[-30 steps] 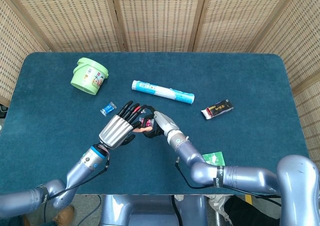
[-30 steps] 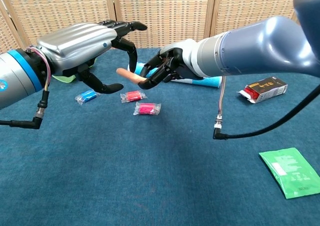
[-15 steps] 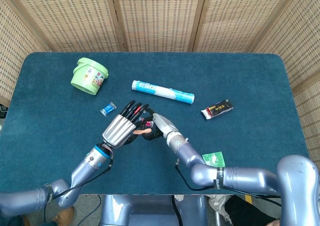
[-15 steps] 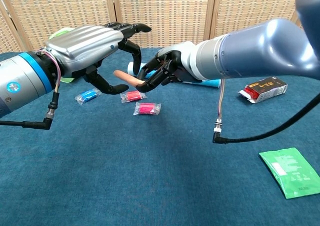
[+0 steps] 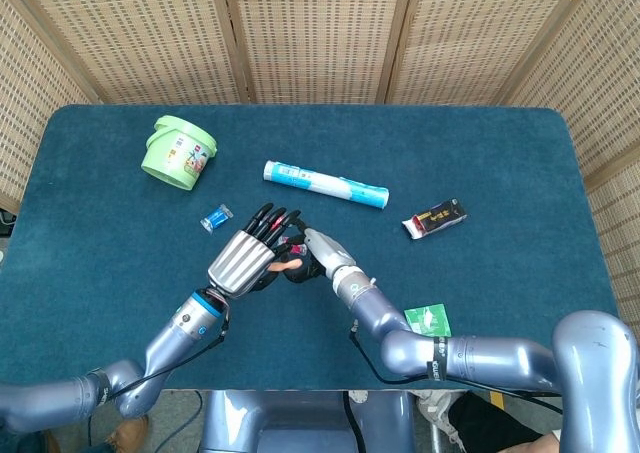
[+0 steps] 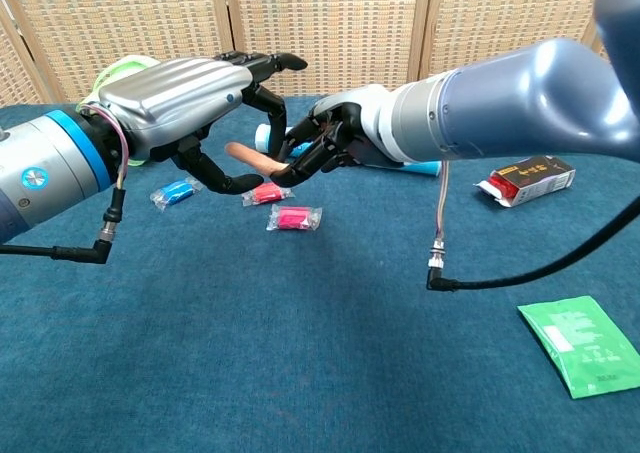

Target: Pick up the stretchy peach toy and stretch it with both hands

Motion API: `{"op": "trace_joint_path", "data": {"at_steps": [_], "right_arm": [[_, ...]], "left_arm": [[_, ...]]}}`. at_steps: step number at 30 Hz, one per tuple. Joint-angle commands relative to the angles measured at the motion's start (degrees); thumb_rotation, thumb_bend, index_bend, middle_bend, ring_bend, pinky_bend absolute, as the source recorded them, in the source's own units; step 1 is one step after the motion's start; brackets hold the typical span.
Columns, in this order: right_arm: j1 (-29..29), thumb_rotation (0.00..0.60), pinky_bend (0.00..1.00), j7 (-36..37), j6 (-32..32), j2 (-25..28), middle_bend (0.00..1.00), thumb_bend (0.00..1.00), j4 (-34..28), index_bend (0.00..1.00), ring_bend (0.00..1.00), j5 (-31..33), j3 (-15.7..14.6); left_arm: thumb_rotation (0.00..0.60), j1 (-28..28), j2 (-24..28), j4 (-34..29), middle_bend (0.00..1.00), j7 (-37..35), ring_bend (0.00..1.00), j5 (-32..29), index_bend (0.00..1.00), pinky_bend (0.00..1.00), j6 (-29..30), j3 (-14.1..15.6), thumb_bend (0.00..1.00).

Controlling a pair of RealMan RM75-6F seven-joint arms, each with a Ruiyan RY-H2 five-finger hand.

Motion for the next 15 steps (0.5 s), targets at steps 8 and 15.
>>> {"op": "trace_joint_path", "data": {"at_steps": [8,15], "right_arm": [[-0.21,0.6,0.0,0.35,-0.23,0.23,0.05,0.58,0.0,0.67,0.0,-0.18,-0.19],[-0.34,0.6,0.0,0.62,-0.37,0.35,0.05,0.58,0.02,0.67,0.0,-0.38,-0.25]], "left_arm": [[0.6,-0.31,-0.47,0.02,0.0,-0.48,0.0,-0.39,0.53,0.0,0.31,0.11,0.37],[0.6,-0.5,-0.66,-0.08,0.0,-0.21,0.0,-0.6,0.55,0.0,0.68,0.03,0.37]]}}
